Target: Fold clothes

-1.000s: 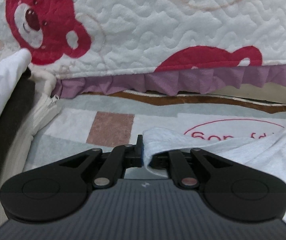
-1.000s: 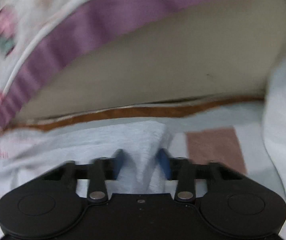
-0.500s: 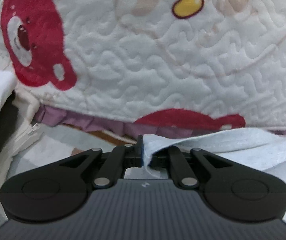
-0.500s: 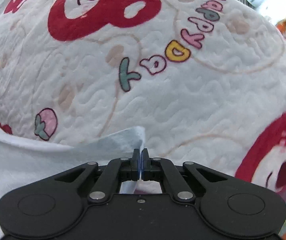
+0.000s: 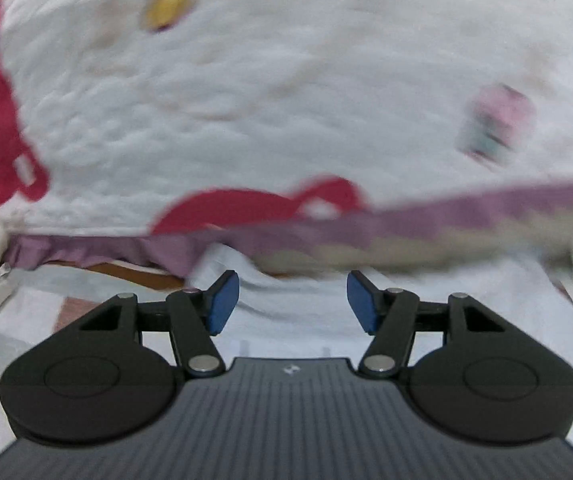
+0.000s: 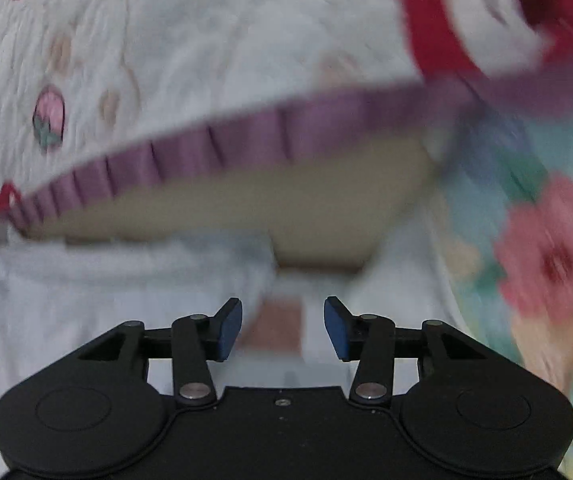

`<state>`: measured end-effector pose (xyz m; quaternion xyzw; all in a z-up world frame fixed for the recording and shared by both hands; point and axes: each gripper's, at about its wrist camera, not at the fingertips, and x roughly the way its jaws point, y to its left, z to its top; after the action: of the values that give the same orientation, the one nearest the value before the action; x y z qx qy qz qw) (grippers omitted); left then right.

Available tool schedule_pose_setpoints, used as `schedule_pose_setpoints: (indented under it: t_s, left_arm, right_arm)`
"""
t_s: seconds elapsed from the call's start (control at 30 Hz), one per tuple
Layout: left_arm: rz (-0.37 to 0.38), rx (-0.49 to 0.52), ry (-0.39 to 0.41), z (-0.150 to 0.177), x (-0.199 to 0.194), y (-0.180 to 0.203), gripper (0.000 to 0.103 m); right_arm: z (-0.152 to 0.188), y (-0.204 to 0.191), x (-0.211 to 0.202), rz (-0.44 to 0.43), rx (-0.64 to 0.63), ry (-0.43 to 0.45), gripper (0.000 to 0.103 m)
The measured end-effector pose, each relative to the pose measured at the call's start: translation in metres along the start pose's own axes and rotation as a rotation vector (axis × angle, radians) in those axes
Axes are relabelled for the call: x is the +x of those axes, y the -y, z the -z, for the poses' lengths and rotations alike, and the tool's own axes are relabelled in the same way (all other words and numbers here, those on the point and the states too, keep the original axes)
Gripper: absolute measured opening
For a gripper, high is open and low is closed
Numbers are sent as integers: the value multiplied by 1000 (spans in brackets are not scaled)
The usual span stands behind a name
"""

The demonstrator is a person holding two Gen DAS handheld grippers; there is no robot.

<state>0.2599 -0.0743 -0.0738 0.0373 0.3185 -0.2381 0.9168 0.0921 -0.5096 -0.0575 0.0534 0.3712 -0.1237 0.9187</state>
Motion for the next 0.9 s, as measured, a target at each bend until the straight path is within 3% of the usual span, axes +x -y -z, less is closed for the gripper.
schedule_pose_setpoints:
  t_s: [0.1, 0.2, 0.37, 0.5, 0.57, 0.7, 0.8, 0.9]
  left_arm:
    - [58, 118, -85, 32, -23, 40, 58]
    - [98, 199, -196, 56, -41, 77, 56]
    - [104, 352, -166, 41, -104, 133, 56]
    - [135, 460, -78, 6, -166, 160, 57]
    - [138, 511, -36, -7, -199, 168, 60]
    - [149, 624, -33, -18, -254, 177, 63]
    - [72, 702, -68, -15, -265, 173, 63]
    - [-44, 644, -137, -11, -251, 149, 63]
  right_arm:
    - [34, 21, -29, 7, 30, -39, 51]
    - [66, 40, -71, -72, 121, -33, 51]
    - [99, 30, -127, -186, 137, -54, 51]
    - [72, 12, -177, -258, 28, -147, 51]
    - [49, 6, -217, -313, -7, -143, 50]
    - [17, -20, -297, -282, -264, -128, 49]
    - [15, -41, -333, -230, -420, -135, 48]
    - [37, -68, -334, -211, -525, -184, 48]
